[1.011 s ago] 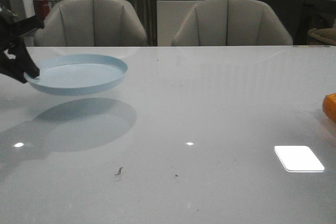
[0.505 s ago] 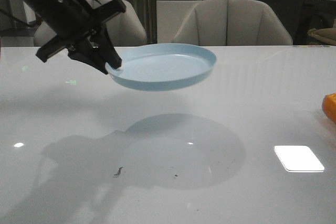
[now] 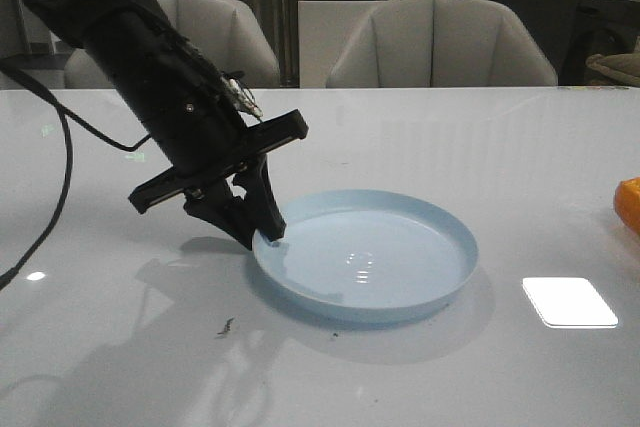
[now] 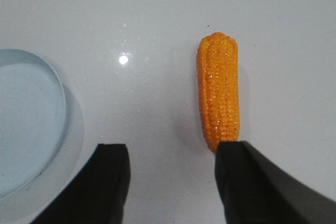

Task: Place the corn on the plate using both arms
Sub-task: 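Lift the plate and carry it toward the table center with left gripper, then release the plate and raise the left gripper away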

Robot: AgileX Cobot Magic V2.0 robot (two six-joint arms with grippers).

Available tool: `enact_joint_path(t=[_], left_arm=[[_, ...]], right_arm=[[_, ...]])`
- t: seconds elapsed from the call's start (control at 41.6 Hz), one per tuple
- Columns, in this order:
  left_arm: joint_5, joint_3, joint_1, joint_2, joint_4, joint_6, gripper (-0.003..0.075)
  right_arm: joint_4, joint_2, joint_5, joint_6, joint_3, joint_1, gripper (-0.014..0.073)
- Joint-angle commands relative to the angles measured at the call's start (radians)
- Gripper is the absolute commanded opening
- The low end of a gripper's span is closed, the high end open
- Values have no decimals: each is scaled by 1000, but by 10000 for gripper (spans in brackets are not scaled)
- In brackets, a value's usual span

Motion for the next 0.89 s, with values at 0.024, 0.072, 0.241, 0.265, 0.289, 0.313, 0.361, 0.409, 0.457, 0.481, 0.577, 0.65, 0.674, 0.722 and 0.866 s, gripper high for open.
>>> enact_joint_path(t=[0.024,0.072,0.241,0.265,0.289,0.313,0.361,0.409,0.457,0.481,0.577,0.65,0.674,0.722,0.866], left_arm=[[-20,-29,-11,-60,-3,-4,286],[-20,-29,-11,-60,1,-4,314],[3,-75,16,-66,4,0,324],[22,-91,25,-68,4,3,324],[36,-115,32,-68,4,5,324],[54,-137,39,-68,4,10,324],[116,-194,59,-68,4,49,324],[181,-249,81,-68,4,94,324],[241,-317,103,-68,4,118,324],[263,-346,113,-68,6,125,324],[306,-483,162,-68,19,131,323],[292,-566,191,-75,59,131,323],[282,-589,197,-82,78,131,323],[258,-615,205,-102,137,131,323],[145,-620,208,-220,395,126,323]], right_arm=[[3,-6,-57,-10,-35,-4,478],[3,-6,-56,-10,-35,-4,478],[4,-6,-53,-10,-35,-4,478],[4,-6,-53,-10,-35,-4,478],[4,-6,-53,-10,-35,-4,478],[4,-6,-54,-10,-35,-4,478],[4,-6,-57,-10,-35,-4,478],[4,-6,-62,-10,-35,-4,478],[4,-6,-70,-10,-35,-4,478],[4,-6,-71,-10,-35,-4,478],[4,-6,-72,-10,-35,-4,478],[4,-6,-71,-10,-35,-4,478],[4,-6,-71,-10,-35,-4,478],[4,-6,-71,-10,-35,-4,478],[4,-6,-58,-10,-35,-4,478]])
